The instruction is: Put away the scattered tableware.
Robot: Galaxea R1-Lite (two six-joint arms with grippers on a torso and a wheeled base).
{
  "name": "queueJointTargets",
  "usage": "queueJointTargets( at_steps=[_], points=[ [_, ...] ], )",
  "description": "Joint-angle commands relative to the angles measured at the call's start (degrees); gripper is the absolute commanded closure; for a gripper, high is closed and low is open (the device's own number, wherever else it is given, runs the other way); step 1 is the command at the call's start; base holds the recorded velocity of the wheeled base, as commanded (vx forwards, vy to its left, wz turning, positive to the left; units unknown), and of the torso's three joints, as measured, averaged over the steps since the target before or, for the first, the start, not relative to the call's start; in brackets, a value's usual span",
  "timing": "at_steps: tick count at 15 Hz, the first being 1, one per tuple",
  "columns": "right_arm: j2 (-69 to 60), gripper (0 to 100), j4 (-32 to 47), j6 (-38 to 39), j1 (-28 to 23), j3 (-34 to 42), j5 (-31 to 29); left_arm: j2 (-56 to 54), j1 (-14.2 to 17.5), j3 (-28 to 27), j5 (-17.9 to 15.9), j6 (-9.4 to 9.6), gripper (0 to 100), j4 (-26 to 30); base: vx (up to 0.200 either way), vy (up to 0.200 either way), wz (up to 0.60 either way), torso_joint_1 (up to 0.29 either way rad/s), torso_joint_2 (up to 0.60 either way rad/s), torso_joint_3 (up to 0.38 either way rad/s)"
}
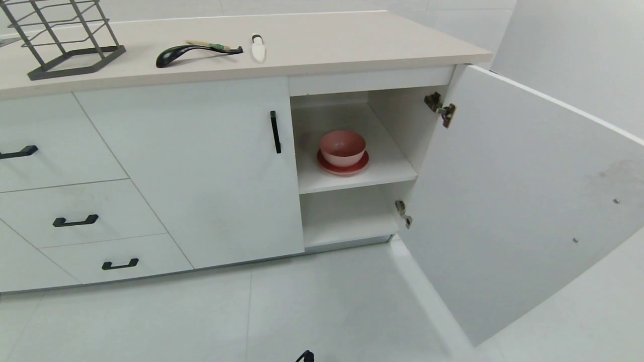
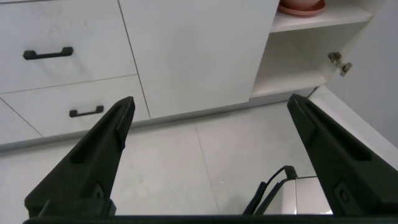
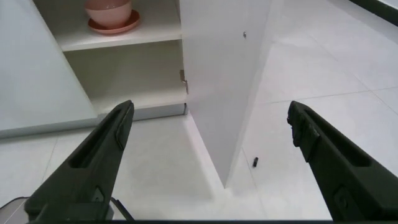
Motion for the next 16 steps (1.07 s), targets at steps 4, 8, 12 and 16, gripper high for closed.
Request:
queueJointTargets(
  at_steps=[4,8,12,16],
  points=[
    [0.17,0,-0.04,0.01,0.02,0.00,0.01,0.00,0.01,0.00,-0.02,-0.02,0,-0.01,0.000,-0.200,0.00,0.004,0.00,0.001],
    [0.17,0,-0.04,0.01,0.02,0.00,0.01,0.00,0.01,0.00,0.07,-0.20,0,-0.01,0.000,-0.200,0.00,0.004,0.00,0.005],
    [0.17,0,-0.04,0.01,0.02,0.00,0.01,0.00,0.01,0.00,0.07,-0.11,0,-0.01,0.000,-0.200,0.00,-0.001,0.00,-0.001],
    [0.17,0,-0.04,0.01,0.02,0.00,0.45,0.00,0.01,0.00,0.24,-0.38,0,-0.10,0.000,-0.150,0.00,0.003,0.00,0.003]
  ],
)
